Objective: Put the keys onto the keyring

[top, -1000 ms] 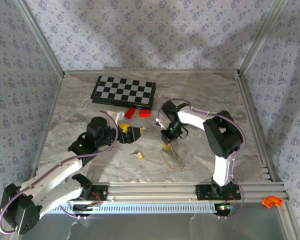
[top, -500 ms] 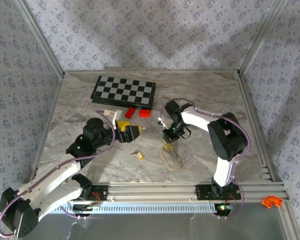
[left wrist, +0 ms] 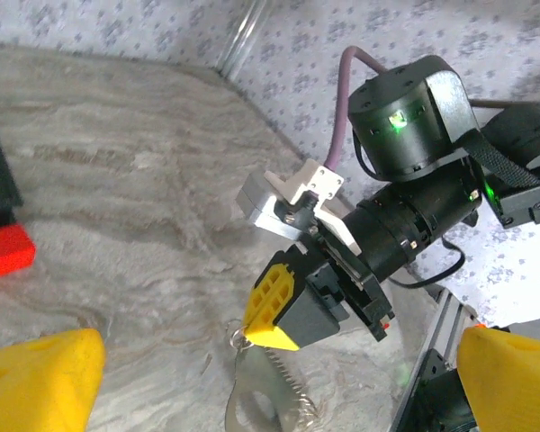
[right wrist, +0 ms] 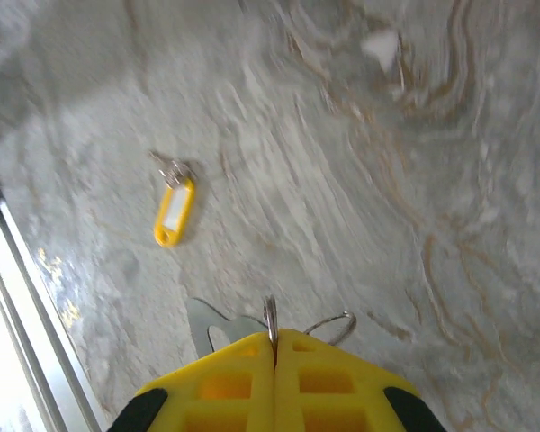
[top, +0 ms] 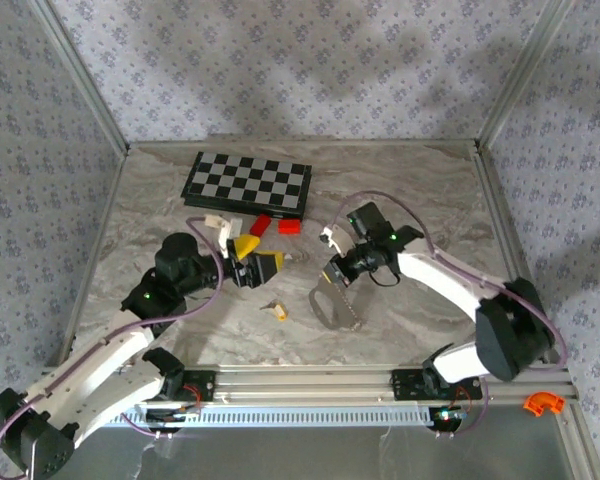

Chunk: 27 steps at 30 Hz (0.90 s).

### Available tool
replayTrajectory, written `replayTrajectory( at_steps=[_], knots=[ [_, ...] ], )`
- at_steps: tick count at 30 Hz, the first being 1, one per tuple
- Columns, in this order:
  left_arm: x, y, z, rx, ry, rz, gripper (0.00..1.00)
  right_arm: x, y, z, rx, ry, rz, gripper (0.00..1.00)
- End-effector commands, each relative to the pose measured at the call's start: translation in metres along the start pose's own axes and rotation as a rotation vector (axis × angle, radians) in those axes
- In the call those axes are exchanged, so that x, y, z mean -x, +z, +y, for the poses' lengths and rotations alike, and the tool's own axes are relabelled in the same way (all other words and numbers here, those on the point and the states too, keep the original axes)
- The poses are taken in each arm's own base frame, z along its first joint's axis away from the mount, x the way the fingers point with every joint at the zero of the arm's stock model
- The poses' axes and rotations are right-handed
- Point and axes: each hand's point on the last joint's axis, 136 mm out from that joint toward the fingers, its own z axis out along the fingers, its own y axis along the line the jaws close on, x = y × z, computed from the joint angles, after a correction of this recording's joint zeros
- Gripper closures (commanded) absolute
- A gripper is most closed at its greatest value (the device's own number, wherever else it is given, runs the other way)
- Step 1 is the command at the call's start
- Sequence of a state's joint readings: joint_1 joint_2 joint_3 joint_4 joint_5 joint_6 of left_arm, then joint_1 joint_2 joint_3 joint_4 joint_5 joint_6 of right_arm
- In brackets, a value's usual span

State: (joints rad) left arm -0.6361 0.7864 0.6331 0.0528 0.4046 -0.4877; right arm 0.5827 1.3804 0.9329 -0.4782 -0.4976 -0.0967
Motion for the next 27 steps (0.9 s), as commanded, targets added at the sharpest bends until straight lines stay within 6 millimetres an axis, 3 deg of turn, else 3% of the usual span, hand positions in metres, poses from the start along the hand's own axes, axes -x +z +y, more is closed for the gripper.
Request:
replayTrajectory(
  at_steps=[1, 7, 12, 17, 21, 27],
  knots=[
    [0.022, -0.008, -0.031, -0.098, 0.109, -0.032, 0.01, 0.029, -0.019, 0.025, 0.066, -0.092, -0.191, 1.00],
    [0.041, -0.010, -0.059, -0.214, 0.167, -0.081, 0.01, 0.048, -0.053, 0.053, 0.155, -0.178, -0.334, 1.00],
    [0.045, -0.008, -0.072, -0.261, 0.222, -0.062, 0.14, 0.084, -0.100, 0.087, 0.284, -0.238, -0.556, 1.00],
    [0.058, -0.013, -0.088, -0.304, 0.268, -0.081, 0.15, 0.115, -0.147, 0.118, 0.395, -0.312, -0.730, 1.00],
    [0.068, -0.020, -0.107, -0.371, 0.287, -0.091, 0.17, 0.128, -0.172, 0.135, 0.450, -0.358, -0.807, 1.00],
    [0.073, -0.027, -0.135, -0.463, 0.335, -0.094, 0.29, 0.140, -0.204, 0.153, 0.529, -0.397, -0.925, 1.00]
  ],
)
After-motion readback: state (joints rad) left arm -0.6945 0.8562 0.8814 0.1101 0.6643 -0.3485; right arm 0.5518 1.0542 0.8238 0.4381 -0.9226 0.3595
